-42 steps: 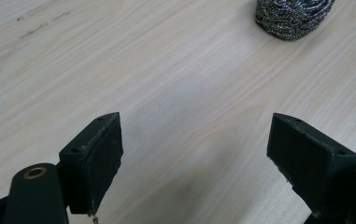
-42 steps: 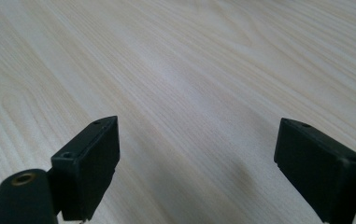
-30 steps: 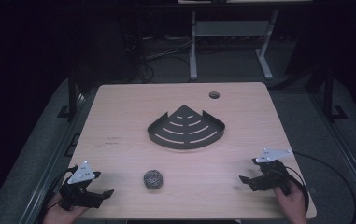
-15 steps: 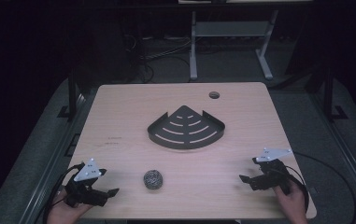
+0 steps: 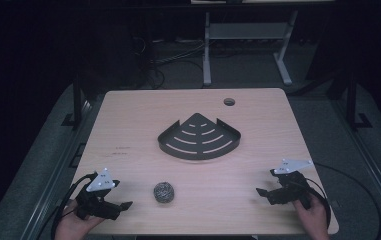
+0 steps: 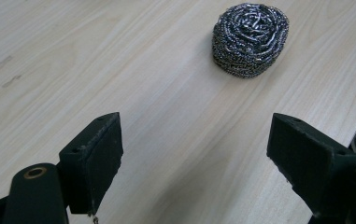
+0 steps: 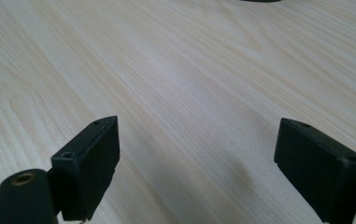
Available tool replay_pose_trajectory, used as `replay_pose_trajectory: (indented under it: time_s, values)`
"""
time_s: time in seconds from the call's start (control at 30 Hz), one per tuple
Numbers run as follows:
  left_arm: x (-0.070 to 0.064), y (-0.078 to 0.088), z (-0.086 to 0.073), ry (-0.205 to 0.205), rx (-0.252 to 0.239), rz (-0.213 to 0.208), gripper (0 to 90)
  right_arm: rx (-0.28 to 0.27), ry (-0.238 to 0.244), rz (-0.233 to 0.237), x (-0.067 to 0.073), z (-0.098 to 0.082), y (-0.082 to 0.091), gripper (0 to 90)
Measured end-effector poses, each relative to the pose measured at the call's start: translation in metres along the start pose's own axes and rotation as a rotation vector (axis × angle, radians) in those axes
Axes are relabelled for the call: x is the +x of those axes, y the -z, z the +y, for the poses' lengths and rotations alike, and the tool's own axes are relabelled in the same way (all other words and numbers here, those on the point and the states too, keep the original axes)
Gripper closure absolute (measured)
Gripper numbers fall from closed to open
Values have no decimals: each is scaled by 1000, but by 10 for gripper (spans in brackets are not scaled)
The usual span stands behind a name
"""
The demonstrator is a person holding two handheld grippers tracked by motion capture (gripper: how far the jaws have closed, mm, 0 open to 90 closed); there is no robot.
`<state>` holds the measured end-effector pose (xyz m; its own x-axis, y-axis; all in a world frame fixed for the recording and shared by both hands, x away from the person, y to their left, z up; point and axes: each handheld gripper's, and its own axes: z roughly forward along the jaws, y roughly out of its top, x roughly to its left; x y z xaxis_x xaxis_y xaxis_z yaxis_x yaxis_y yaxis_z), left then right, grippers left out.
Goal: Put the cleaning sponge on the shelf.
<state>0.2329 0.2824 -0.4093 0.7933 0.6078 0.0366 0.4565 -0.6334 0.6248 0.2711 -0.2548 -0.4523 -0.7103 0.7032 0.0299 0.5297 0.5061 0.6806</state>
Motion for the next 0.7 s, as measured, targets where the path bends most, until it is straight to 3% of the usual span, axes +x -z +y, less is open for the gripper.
replay_pose_trajectory:
  time_s: [0.7]
  values:
    - [-7, -14, 20, -46, 31, -46, 181, -1, 0, 2, 1, 0, 0, 139]
